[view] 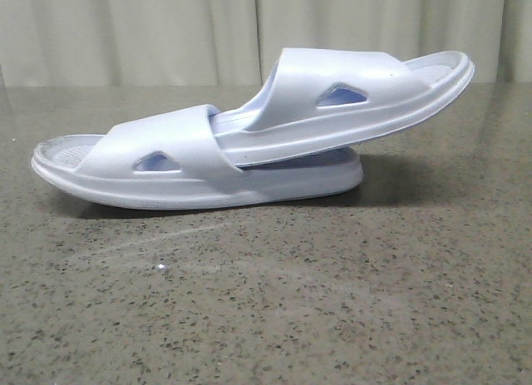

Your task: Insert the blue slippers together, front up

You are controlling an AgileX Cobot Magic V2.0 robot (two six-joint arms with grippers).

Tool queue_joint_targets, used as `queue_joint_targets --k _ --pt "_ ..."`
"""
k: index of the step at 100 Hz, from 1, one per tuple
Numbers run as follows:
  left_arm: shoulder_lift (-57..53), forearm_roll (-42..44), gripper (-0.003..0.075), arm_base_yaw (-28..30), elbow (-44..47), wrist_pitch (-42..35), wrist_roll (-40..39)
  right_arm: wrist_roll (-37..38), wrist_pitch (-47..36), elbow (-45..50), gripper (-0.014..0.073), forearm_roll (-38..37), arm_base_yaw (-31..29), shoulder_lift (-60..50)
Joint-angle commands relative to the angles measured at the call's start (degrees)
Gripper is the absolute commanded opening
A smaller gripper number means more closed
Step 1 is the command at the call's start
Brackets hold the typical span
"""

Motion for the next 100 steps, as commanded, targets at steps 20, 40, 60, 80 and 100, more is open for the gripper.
queue_joint_targets --k 20,40,60,80,100 --pt "-0.81 2.15 0.0016 -0.32 0.42 -4.33 -2.72 -1.13 -1.89 -1.47 -0.0107 -0.22 0.06 0.45" --pt "-0.81 2.15 0.0016 -0.32 0.42 -4.21 -2.72 -1.13 -1.89 -1.47 -0.0107 -0.22 0.06 0.45" --pt "-0.81 2.15 0.0016 -0.32 0.42 -4.21 -2.72 -1.13 -1.89 -1.47 -0.0107 -0.22 0.06 0.45" --pt "-0.81 2.15 0.0016 -0.32 0.42 -4.21 -2.72 -1.13 -1.89 -1.47 -0.0107 -0.22 0.06 0.45" --pt "-0.81 2.15 0.0016 -0.32 0.42 -4.21 -2.72 -1.13 -1.89 -1.47 -0.0107 -0.22 0.06 0.45"
